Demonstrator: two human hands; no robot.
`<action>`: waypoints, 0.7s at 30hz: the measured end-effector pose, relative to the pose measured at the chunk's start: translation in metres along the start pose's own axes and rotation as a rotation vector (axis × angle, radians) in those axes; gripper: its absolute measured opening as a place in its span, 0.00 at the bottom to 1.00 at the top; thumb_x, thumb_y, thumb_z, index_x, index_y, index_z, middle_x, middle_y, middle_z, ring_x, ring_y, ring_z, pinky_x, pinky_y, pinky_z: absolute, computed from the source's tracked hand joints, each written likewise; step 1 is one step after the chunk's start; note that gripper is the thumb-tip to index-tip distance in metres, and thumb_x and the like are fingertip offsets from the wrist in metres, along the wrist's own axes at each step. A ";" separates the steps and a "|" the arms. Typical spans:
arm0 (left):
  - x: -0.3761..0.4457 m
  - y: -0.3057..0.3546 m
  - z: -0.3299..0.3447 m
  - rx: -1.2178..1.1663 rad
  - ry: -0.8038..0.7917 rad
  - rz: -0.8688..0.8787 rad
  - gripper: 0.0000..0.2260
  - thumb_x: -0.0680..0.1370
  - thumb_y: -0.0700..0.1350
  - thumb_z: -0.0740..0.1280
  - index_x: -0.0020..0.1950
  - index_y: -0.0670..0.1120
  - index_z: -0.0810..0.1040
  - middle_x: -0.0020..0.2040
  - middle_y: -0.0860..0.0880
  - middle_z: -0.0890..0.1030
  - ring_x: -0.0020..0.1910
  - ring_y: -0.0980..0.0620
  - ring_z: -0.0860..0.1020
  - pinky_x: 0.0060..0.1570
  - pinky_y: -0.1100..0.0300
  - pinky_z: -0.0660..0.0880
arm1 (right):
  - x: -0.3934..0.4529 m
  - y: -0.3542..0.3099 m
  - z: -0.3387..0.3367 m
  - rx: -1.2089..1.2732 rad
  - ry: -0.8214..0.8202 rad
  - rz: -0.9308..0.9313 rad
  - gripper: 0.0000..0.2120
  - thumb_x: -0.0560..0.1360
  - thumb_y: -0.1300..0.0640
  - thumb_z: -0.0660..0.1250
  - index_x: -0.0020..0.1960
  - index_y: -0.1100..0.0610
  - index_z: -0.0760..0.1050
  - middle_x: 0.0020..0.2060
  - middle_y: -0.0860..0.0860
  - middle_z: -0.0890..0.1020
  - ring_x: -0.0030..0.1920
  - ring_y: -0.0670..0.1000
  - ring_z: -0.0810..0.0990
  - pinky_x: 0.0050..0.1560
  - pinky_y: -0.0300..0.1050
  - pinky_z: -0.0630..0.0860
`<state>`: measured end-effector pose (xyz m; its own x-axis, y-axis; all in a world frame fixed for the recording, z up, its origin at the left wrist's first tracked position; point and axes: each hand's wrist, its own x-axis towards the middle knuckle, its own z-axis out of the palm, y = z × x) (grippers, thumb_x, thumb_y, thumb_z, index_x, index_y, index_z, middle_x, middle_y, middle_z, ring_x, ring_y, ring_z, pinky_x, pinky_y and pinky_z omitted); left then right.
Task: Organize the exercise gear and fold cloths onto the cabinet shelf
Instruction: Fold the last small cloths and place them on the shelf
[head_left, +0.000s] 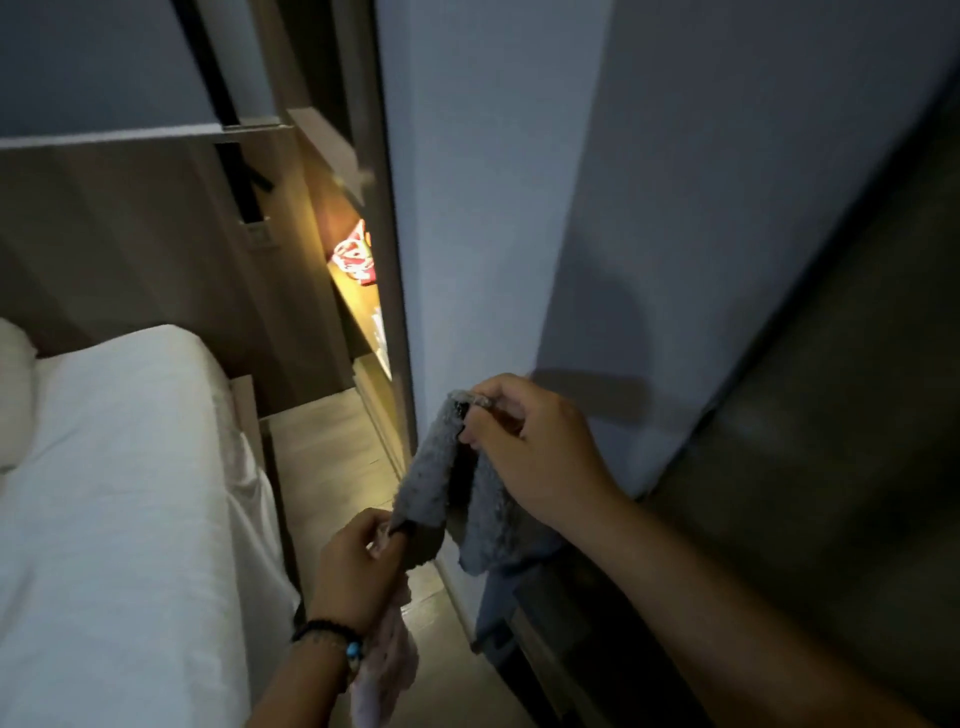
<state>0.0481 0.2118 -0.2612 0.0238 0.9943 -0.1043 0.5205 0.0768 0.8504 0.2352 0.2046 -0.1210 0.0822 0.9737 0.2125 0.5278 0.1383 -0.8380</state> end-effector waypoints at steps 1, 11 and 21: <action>0.007 -0.007 -0.008 -0.035 0.028 -0.035 0.07 0.76 0.45 0.69 0.40 0.55 0.78 0.33 0.52 0.81 0.34 0.60 0.79 0.32 0.67 0.71 | 0.008 -0.003 0.009 -0.005 -0.012 -0.005 0.05 0.78 0.54 0.63 0.49 0.52 0.77 0.41 0.47 0.83 0.43 0.43 0.81 0.45 0.42 0.81; 0.109 -0.073 -0.083 -0.277 0.114 -0.325 0.12 0.78 0.43 0.66 0.36 0.40 0.77 0.35 0.39 0.79 0.38 0.44 0.76 0.38 0.54 0.71 | 0.097 -0.014 0.096 -0.129 0.060 -0.022 0.08 0.81 0.54 0.59 0.56 0.53 0.76 0.46 0.50 0.82 0.45 0.46 0.81 0.47 0.40 0.80; 0.199 -0.098 -0.158 -0.800 0.149 -0.504 0.07 0.79 0.41 0.63 0.47 0.42 0.80 0.40 0.44 0.83 0.35 0.51 0.82 0.40 0.56 0.76 | 0.191 -0.019 0.171 -0.097 0.127 0.069 0.08 0.81 0.55 0.57 0.56 0.54 0.74 0.44 0.51 0.81 0.44 0.49 0.82 0.43 0.43 0.81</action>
<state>-0.1332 0.4136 -0.2833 -0.1816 0.8253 -0.5347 -0.2989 0.4717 0.8295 0.0967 0.4187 -0.1506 0.2241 0.9488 0.2227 0.5956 0.0475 -0.8019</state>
